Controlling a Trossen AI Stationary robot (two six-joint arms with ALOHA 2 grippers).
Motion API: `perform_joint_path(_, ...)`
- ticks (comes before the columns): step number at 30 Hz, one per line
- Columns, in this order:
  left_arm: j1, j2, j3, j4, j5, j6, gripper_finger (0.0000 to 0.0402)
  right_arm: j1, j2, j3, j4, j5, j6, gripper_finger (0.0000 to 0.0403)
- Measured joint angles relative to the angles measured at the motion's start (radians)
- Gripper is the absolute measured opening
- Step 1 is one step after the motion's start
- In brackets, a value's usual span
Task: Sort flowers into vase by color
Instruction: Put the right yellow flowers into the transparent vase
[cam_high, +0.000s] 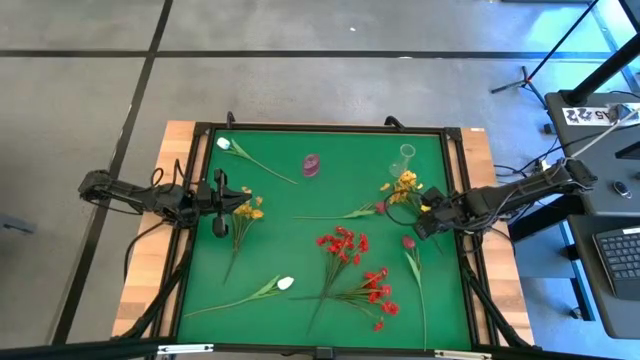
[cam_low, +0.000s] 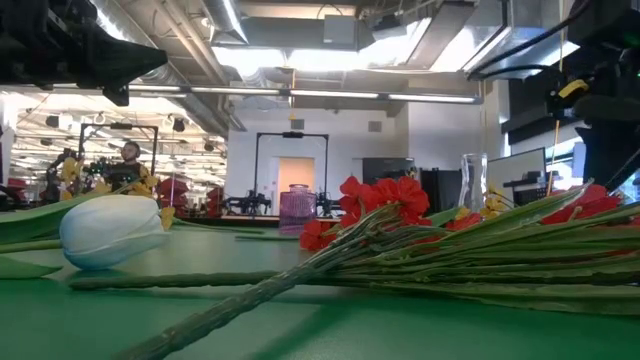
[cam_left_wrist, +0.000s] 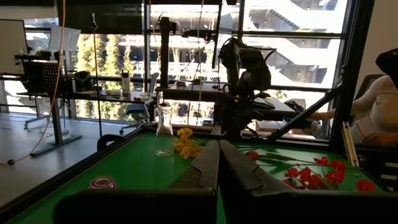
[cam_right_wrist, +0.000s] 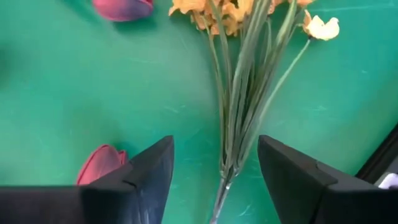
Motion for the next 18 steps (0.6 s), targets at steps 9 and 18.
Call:
perform_joint_path(9, 0.0, 0.0, 0.0, 0.0, 0.0, 0.0, 0.0, 0.0, 0.1, -0.001, 0.005, 0.045, 0.065, 0.0214)
perform_joint_path(18, 0.0, 0.0, 0.0, 0.0, 0.0, 0.0, 0.0, 0.0, 0.18, -0.001, 0.134, -0.019, 0.088, 0.0214)
